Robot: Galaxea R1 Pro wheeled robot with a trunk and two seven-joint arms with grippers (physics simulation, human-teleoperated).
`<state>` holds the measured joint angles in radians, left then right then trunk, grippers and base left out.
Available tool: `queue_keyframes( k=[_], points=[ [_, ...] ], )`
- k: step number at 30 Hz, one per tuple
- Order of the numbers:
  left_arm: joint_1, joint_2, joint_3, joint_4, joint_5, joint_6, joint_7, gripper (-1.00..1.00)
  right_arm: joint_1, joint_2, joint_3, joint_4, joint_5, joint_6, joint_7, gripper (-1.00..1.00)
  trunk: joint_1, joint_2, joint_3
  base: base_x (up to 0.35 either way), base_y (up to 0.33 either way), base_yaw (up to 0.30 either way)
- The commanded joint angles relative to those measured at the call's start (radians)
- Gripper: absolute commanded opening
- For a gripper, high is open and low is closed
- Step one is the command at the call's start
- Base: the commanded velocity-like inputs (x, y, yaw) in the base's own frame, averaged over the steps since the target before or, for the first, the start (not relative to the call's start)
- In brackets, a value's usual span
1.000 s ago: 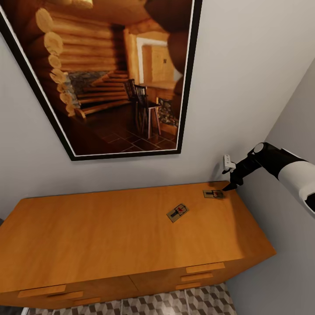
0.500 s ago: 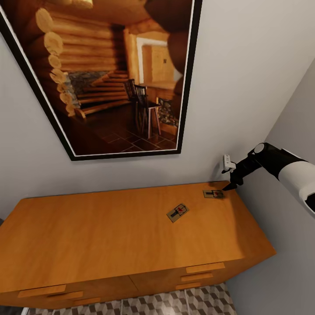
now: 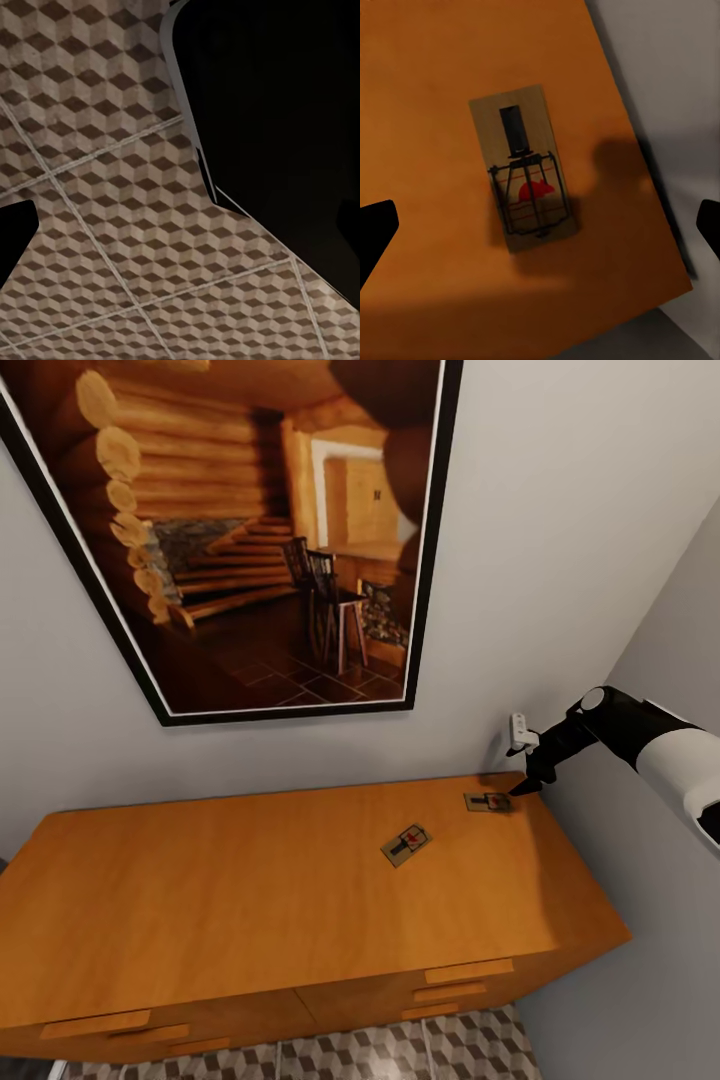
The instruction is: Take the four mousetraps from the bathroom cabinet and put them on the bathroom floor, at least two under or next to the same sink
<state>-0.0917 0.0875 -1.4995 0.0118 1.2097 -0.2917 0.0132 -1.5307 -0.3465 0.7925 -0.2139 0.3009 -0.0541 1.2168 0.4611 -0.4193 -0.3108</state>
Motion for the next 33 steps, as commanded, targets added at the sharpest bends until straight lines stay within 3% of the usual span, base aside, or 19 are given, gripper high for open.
queue_keyframes(
  k=[1,33],
  points=[
    [0.000,0.000,-0.008,0.000,0.005,-0.003,0.001,1.00,0.000,0.000,-0.006,-0.002,0.010,-0.006,0.003,1.00,0.000,-0.002,-0.003,0.000,0.000,0.000],
    [0.000,0.000,-0.008,0.000,0.005,-0.003,0.001,1.00,0.000,0.000,-0.006,-0.001,0.010,-0.006,0.000,1.00,0.000,-0.002,-0.052,0.000,0.000,0.000]
  ],
)
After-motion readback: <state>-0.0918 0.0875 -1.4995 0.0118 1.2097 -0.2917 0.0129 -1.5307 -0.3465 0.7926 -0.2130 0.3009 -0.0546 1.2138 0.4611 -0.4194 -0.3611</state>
